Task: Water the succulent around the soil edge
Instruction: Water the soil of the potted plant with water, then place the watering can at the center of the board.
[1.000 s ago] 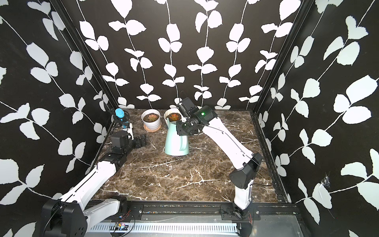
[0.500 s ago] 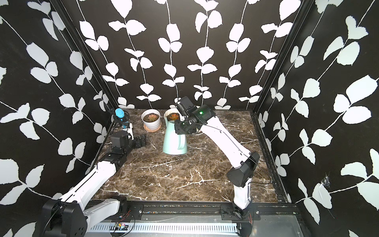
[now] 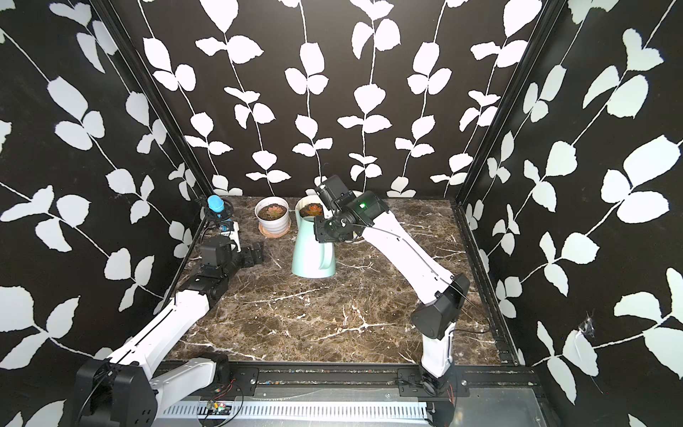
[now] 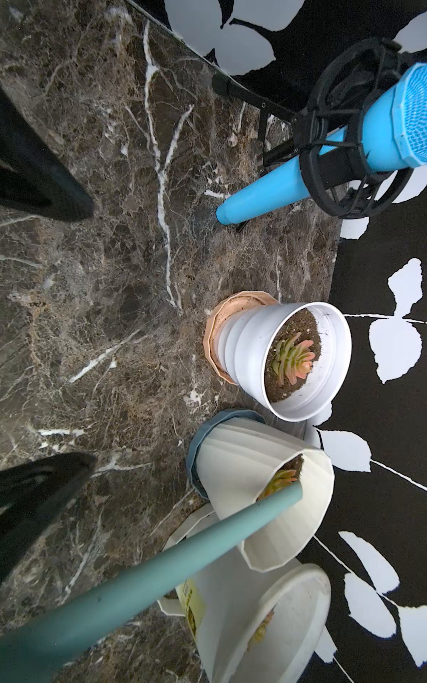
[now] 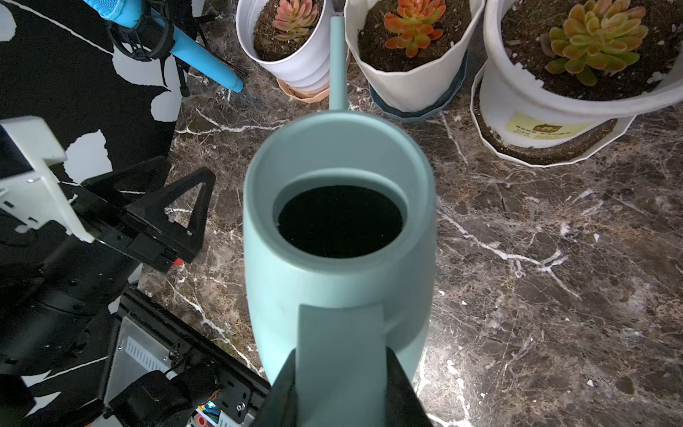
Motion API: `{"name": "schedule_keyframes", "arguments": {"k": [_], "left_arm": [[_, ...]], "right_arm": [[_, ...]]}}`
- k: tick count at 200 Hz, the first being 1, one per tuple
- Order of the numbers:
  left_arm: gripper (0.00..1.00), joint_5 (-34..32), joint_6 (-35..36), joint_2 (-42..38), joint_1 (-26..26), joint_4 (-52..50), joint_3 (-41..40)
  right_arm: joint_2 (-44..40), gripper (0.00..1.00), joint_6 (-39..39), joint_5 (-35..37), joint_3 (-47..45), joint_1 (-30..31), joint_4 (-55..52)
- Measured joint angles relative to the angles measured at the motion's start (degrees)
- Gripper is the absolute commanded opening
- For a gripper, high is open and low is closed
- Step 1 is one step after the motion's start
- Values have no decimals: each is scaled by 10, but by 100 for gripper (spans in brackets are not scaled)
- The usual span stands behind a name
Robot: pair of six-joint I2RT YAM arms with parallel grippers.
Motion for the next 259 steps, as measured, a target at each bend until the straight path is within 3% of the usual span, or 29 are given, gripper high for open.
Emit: {"name": "schedule_keyframes", "arguments": {"k": [54,106,153,179,213,259], "left_arm": [[99,0,0,0,0,0,0],[99,0,0,0,0,0,0],[99,-6,0,-3,0,0,0],[99,-16,0,-34,0,10,-3],[99,-31,0,-98,0,47,-24],[99,-51,-2,-134,0,69,-47]], "right_arm": [[-164,0,-26,48,-273,29,158],[-256,0,-106,196,-451,137,337],[-228,0,-187,412,-518,263,468],[-186,0,-199,504,-533,294,535],[-143,0,-182,580,-549,296,594],[-92,0,-134,628,-550,295,650]]}}
